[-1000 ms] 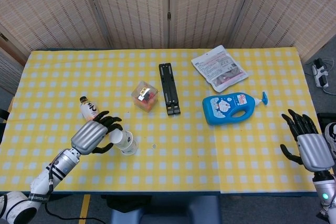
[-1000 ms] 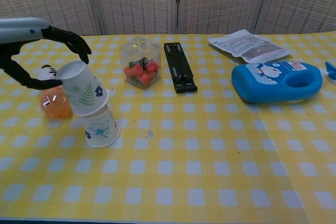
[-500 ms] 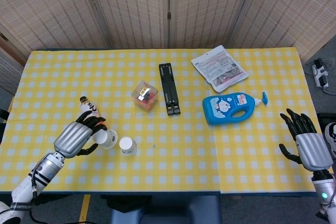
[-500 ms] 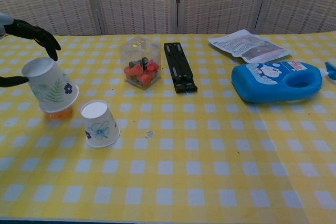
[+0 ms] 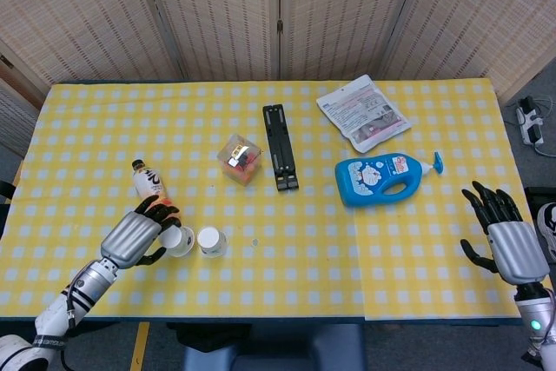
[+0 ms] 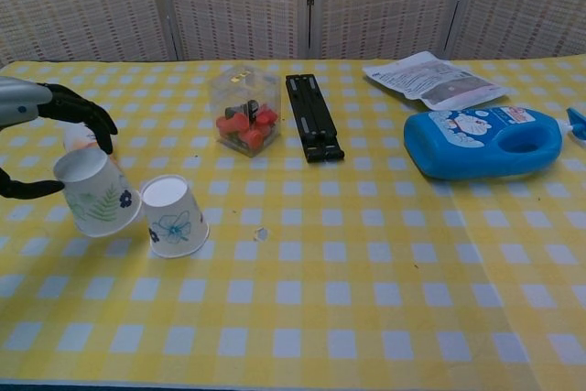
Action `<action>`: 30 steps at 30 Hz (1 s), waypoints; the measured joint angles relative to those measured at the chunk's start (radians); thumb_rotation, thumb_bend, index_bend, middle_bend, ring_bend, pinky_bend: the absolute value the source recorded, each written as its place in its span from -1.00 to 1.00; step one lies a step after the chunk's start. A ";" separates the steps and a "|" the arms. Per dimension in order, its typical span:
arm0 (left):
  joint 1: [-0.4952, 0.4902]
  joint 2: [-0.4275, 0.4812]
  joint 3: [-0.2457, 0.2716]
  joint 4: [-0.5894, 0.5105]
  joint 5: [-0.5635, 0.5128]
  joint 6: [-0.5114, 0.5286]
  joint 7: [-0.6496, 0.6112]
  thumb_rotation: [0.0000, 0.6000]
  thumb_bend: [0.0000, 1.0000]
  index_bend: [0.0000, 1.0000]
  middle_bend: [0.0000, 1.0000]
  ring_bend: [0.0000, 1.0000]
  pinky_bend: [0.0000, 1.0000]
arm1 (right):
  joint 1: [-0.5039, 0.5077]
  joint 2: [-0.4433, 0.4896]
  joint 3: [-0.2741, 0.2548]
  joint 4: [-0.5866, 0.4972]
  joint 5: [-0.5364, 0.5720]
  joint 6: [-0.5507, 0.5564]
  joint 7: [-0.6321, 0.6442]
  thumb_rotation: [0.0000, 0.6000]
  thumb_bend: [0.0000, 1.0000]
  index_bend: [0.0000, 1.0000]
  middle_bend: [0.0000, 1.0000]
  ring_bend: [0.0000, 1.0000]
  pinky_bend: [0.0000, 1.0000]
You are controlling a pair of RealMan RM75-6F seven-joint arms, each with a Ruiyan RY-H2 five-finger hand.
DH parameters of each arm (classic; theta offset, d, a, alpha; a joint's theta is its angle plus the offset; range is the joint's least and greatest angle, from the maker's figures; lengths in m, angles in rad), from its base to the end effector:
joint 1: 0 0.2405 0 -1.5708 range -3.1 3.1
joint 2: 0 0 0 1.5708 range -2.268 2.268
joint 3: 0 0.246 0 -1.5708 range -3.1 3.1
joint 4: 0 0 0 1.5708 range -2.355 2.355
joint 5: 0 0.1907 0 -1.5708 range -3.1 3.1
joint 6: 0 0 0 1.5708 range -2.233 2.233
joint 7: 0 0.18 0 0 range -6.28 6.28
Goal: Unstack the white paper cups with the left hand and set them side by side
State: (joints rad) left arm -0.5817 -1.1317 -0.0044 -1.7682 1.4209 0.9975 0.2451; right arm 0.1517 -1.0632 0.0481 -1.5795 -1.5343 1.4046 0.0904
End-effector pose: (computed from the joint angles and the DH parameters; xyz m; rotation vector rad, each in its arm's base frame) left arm -0.1789 0.2981 0.0711 -2.0350 -0.8137 -0.7933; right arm -0.2898 -0.2343 0.1772 1.4861 -0.9099 0.9193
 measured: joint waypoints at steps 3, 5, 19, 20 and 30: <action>-0.005 -0.031 -0.003 0.024 -0.004 -0.007 0.007 1.00 0.04 -0.15 -0.57 -0.63 -0.83 | -0.003 0.001 -0.001 -0.002 0.002 0.001 -0.002 1.00 -0.22 -1.00 -1.00 -0.87 -1.00; -0.008 -0.048 -0.005 0.041 -0.005 -0.010 0.010 1.00 0.04 -0.15 -0.57 -0.63 -0.83 | -0.003 0.001 -0.001 -0.003 0.003 0.000 -0.002 1.00 -0.22 -1.00 -1.00 -0.87 -1.00; -0.018 -0.122 -0.006 0.108 -0.022 -0.033 0.015 1.00 0.04 -0.17 -0.57 -0.64 -0.84 | 0.000 -0.003 -0.002 0.001 0.010 -0.010 -0.001 1.00 -0.22 -1.00 -1.00 -0.87 -1.00; -0.019 -0.126 -0.007 0.110 -0.023 -0.034 0.014 1.00 0.04 -0.18 -0.57 -0.64 -0.84 | 0.000 -0.003 -0.002 0.001 0.010 -0.009 -0.001 1.00 -0.22 -1.00 -1.00 -0.87 -1.00; -0.020 -0.140 -0.007 0.114 -0.023 -0.030 0.026 1.00 0.02 -0.48 -0.61 -0.70 -0.88 | -0.004 -0.002 -0.002 0.003 0.014 -0.007 0.002 1.00 -0.22 -1.00 -1.00 -0.87 -1.00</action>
State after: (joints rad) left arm -0.6021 -1.2714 -0.0110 -1.6542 1.3980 0.9680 0.2707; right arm 0.1472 -1.0654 0.0461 -1.5765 -1.5202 1.3973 0.0923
